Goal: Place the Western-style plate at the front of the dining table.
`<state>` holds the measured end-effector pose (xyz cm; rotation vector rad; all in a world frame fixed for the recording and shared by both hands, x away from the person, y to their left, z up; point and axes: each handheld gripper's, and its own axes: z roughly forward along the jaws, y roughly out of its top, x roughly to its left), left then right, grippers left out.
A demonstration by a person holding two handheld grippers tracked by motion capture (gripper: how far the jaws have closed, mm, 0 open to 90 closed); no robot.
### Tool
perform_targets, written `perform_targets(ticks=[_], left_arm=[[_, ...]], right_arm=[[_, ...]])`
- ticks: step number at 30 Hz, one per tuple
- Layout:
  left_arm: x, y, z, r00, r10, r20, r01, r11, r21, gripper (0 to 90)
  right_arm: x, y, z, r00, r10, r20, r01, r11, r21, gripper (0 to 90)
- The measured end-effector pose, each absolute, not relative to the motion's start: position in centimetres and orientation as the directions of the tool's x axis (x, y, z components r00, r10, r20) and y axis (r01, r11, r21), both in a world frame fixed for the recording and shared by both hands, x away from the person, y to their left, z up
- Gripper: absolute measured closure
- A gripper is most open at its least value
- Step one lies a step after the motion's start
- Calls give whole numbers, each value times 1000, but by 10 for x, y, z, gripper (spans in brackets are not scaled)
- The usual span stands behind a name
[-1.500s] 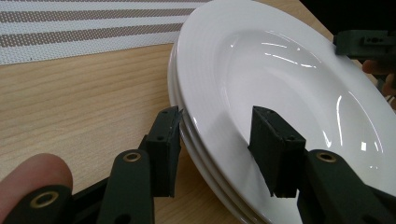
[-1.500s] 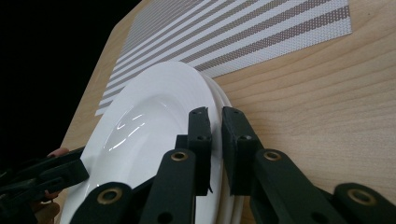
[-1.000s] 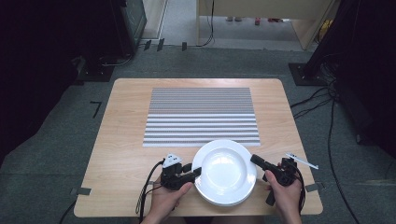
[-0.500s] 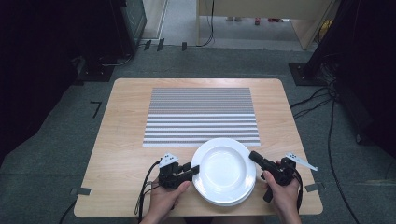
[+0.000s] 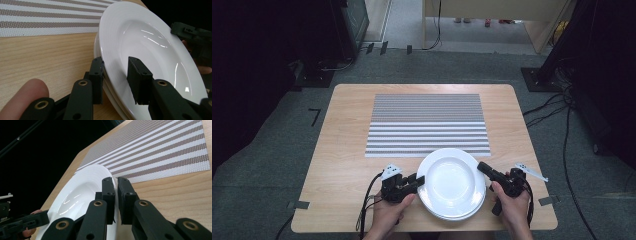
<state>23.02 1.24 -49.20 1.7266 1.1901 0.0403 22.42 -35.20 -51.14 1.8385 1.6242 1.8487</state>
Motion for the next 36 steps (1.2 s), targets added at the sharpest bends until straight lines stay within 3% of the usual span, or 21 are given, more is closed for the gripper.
perform_targets(ticks=[36], left_arm=[[236, 28, -490, 463, 651, -601, 728, 107, 677, 758]], right_arm=[[223, -346, -508, -277, 650, 708, 594, -463, 658, 855]])
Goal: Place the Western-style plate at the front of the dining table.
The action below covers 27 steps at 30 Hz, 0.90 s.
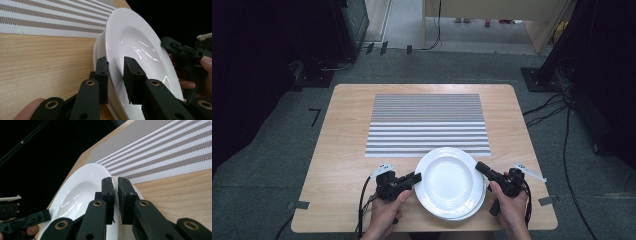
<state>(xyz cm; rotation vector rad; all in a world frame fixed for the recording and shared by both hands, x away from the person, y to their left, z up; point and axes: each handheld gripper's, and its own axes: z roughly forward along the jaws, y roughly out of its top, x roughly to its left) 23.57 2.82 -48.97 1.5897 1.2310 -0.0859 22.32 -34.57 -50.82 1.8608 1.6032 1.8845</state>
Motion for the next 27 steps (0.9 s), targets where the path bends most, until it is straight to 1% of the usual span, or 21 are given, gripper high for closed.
perform_targets(ticks=[5, 14, 22, 23, 27], left_arm=[[243, 37, -488, 451, 624, -638, 732, 151, 664, 785], [255, 45, -488, 446, 582, -680, 749, 174, 640, 807], [262, 44, -485, 440, 600, -669, 747, 169, 643, 797], [265, 42, -483, 441, 624, -645, 737, 158, 657, 791], [271, 41, -480, 441, 641, -629, 737, 141, 661, 781]], right_arm=[[223, -340, -504, -279, 638, 718, 589, -477, 653, 854], [228, -334, -499, -283, 642, 713, 579, -478, 660, 853], [235, -331, -494, -293, 651, 700, 568, -471, 675, 854], [236, -331, -493, -294, 659, 692, 567, -463, 682, 854], [243, -330, -496, -288, 661, 693, 577, -457, 677, 854]])
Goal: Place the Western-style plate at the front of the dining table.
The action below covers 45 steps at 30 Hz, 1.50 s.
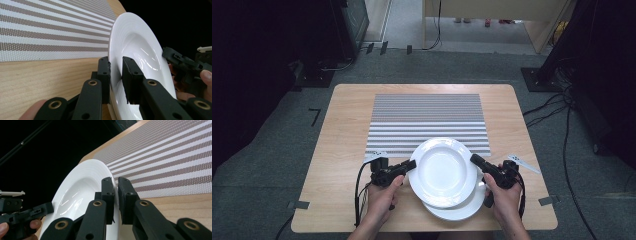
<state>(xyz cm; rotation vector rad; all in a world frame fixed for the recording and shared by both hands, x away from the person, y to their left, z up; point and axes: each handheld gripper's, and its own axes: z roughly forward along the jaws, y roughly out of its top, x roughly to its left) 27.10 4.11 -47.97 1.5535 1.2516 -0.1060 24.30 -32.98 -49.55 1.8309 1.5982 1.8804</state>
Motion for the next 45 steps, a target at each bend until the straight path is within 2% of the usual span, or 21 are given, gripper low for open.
perform_targets(ticks=[11, 19, 25, 28, 37, 45], left_arm=[[278, 36, -480, 455, 642, -617, 738, 116, 665, 759], [275, 28, -482, 487, 664, -567, 722, 58, 689, 737], [274, 29, -482, 501, 635, -588, 718, 75, 692, 768], [271, 26, -479, 512, 641, -571, 700, 73, 710, 791], [279, 31, -488, 479, 601, -640, 735, 124, 667, 788], [281, 33, -492, 478, 586, -654, 741, 132, 659, 781]], right_arm=[[249, -334, -503, -232, 651, 723, 636, -461, 619, 849], [251, -335, -507, -222, 639, 736, 652, -465, 599, 845], [254, -338, -507, -218, 631, 745, 695, -436, 572, 829], [257, -339, -509, -229, 656, 719, 725, -379, 576, 794], [264, -341, -512, -271, 592, 759, 775, -333, 537, 751], [258, -336, -506, -287, 632, 720, 746, -324, 581, 762]])
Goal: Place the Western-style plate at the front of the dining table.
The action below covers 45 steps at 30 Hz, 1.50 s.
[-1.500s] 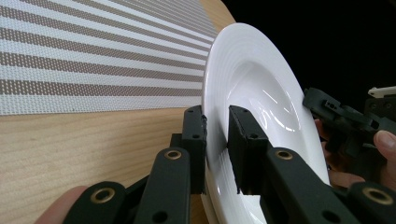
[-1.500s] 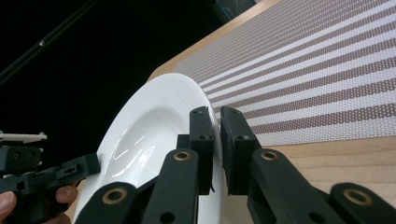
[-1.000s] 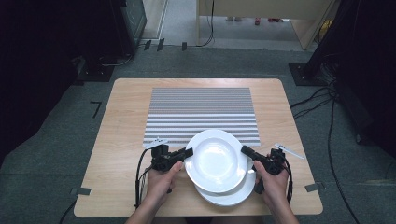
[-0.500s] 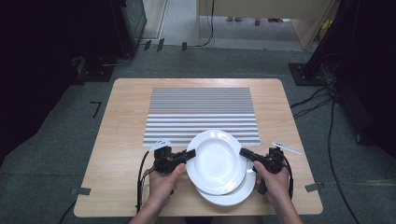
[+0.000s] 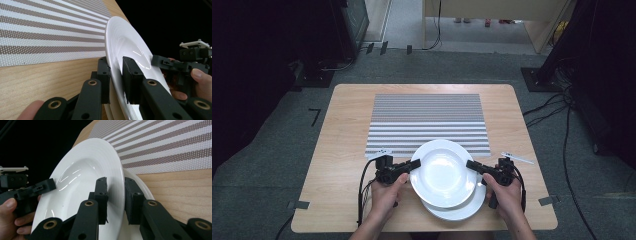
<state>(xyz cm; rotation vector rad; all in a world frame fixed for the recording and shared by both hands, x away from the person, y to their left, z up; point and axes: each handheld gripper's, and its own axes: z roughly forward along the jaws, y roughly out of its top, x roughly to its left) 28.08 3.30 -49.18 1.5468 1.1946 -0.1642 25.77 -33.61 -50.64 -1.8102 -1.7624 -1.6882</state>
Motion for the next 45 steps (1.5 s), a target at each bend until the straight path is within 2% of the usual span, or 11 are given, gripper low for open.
perform_targets(ticks=[4, 9, 16, 19, 27, 45], left_arm=[[281, 34, -492, 482, 586, -651, 740, 126, 661, 776], [280, 37, -494, 478, 592, -649, 751, 108, 651, 751], [278, 35, -497, 457, 585, -670, 771, 115, 626, 742], [278, 36, -502, 444, 555, -704, 783, 141, 606, 753], [279, 42, -501, 426, 531, -733, 788, 180, 589, 770], [306, 62, -475, 432, 531, -729, 759, 223, 612, 777]], right_arm=[[257, -336, -504, -280, 625, 728, 746, -336, 575, 775], [253, -336, -496, -289, 569, 770, 724, -395, 565, 829], [247, -327, -483, -295, 622, 725, 650, -426, 629, 834], [247, -326, -484, -294, 634, 716, 628, -436, 644, 832], [250, -326, -486, -289, 588, 755, 631, -476, 612, 844], [284, -307, -463, -353, 559, 751, 606, -475, 638, 852]])
